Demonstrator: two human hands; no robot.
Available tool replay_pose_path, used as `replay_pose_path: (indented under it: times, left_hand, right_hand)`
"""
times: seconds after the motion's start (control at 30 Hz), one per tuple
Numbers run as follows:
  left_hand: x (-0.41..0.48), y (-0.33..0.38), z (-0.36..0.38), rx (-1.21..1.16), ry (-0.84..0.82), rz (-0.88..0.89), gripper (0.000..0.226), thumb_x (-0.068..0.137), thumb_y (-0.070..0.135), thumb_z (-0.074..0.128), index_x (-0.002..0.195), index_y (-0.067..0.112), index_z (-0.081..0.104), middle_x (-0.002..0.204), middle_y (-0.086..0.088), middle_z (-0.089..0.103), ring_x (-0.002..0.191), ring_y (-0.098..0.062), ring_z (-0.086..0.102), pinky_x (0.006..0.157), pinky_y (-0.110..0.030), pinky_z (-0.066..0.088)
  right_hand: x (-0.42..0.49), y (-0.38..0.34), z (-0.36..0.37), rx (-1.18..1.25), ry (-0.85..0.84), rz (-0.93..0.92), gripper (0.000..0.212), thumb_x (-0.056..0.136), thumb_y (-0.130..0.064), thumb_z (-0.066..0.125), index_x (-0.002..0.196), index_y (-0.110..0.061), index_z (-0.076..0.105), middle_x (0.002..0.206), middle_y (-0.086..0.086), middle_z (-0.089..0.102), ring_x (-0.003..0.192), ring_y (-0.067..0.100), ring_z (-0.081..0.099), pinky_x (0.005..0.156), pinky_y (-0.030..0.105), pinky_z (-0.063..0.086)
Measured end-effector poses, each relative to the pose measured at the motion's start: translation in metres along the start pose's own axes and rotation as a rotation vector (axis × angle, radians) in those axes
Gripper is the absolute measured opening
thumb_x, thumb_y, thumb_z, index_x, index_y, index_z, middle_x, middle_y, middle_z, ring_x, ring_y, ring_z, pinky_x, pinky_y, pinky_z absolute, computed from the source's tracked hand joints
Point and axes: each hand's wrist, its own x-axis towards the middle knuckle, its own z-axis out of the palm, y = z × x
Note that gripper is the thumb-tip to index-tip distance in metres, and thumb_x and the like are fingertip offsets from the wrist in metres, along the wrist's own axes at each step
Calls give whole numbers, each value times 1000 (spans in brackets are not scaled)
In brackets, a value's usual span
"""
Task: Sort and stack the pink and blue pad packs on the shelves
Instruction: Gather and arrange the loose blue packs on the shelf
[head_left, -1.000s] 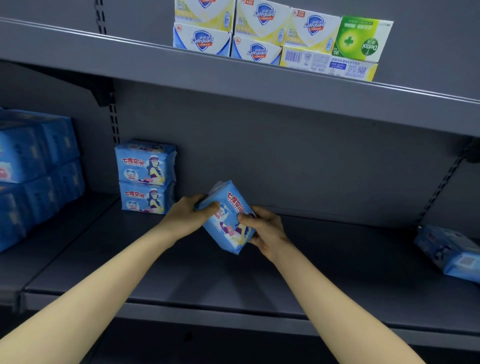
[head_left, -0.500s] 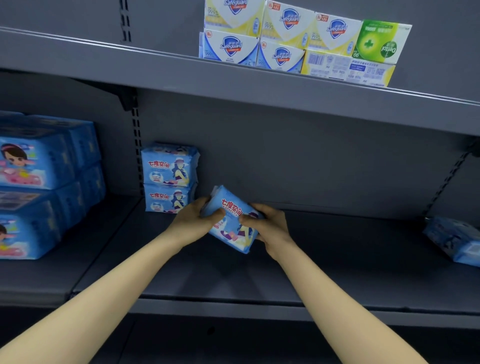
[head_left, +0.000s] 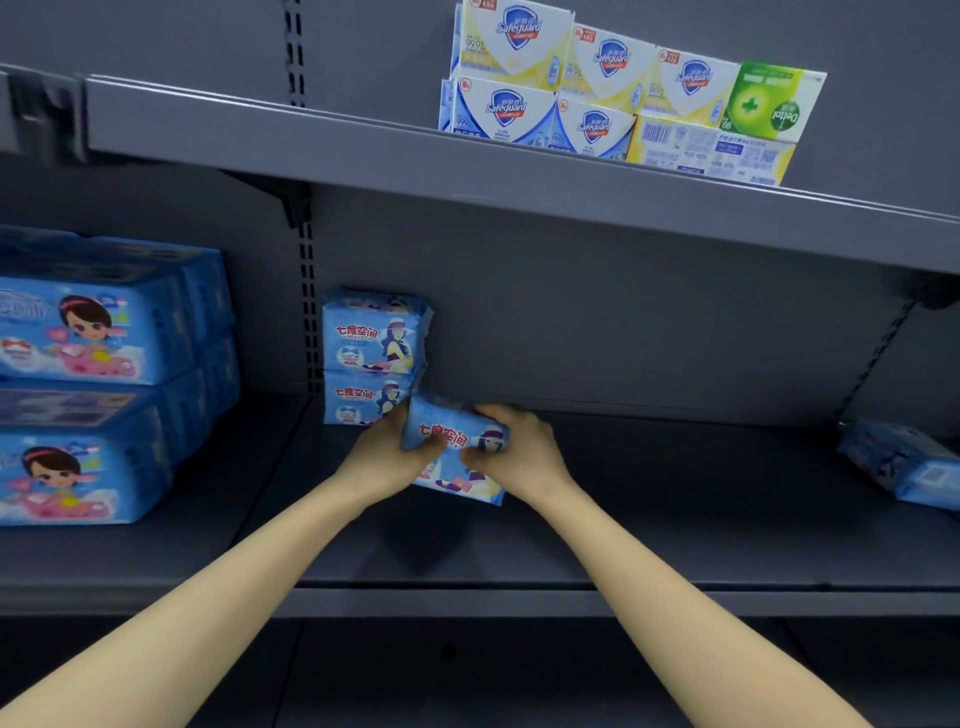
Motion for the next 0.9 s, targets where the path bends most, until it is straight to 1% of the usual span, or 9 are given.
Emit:
replay_pose_path:
  times: [0.07, 0.1, 0.2, 0.33, 0.5, 0.63, 0.73, 0.9]
  left_hand:
    - [-1, -6, -4, -3, 10, 7, 41, 94, 25, 51, 134, 21, 42, 122, 5, 54, 116, -16, 51, 89, -23, 37]
    - [-1, -9, -6, -8, 13, 14, 41, 95, 24, 48, 135, 20, 40, 126, 4, 53, 118, -16, 50, 90, -22, 36]
    - [-2, -17, -12, -34, 24, 52, 43, 97, 19, 44, 139, 18, 36, 134, -2, 51, 122, -18, 48, 97, -25, 36]
    - [-6, -28, -21, -39, 16, 68, 50, 98, 20, 43, 145, 19, 28, 137, 1, 48, 125, -17, 46, 96, -21, 34]
    - [-6, -41, -30, -6, -4, 49, 55, 98, 25, 42, 148, 23, 21, 139, 0, 48, 124, -18, 47, 95, -22, 36]
    - [-8, -49, -38, -2, -3, 45, 60, 98, 26, 42, 150, 25, 11, 142, 1, 44, 126, -19, 46, 98, -26, 37]
    - [-10, -53, -42, -12, 0, 61, 61, 98, 23, 42, 150, 26, 11, 138, 2, 46, 123, -18, 48, 94, -22, 36]
    - [-11, -61, -49, -12, 8, 75, 63, 97, 22, 43, 150, 25, 8, 140, 1, 46, 122, -19, 49, 98, -27, 40]
  right_hand:
    - [-1, -9, 5, -130, 3, -46, 54, 75, -20, 69, 127, -23, 54, 123, 1, 57, 108, 18, 57, 87, 24, 46]
    - [-2, -13, 6, -164, -3, -54, 56, 77, -21, 68, 130, -23, 52, 126, 1, 55, 111, 19, 55, 88, 24, 44]
    - [-5, -24, 10, -228, -12, -81, 57, 81, -22, 66, 134, -20, 47, 132, 1, 51, 117, 19, 51, 92, 26, 41]
    - [-8, -34, 17, -242, 14, -96, 56, 81, -19, 66, 134, -18, 48, 136, 1, 49, 119, 18, 50, 95, 25, 40]
    - [-9, -39, 33, -251, 22, -101, 58, 82, -18, 65, 136, -18, 45, 144, -1, 41, 124, 18, 46, 97, 25, 39]
    - [-8, -43, 45, -265, 29, -98, 59, 81, -19, 65, 137, -20, 44, 147, -1, 37, 129, 18, 42, 100, 26, 38]
    - [-7, -48, 51, -284, 34, -112, 59, 82, -18, 64, 137, -20, 44, 147, -1, 35, 130, 18, 41, 98, 27, 39]
    - [-8, -54, 58, -310, 23, -134, 59, 83, -17, 63, 138, -18, 42, 148, 0, 34, 131, 22, 38, 101, 29, 38]
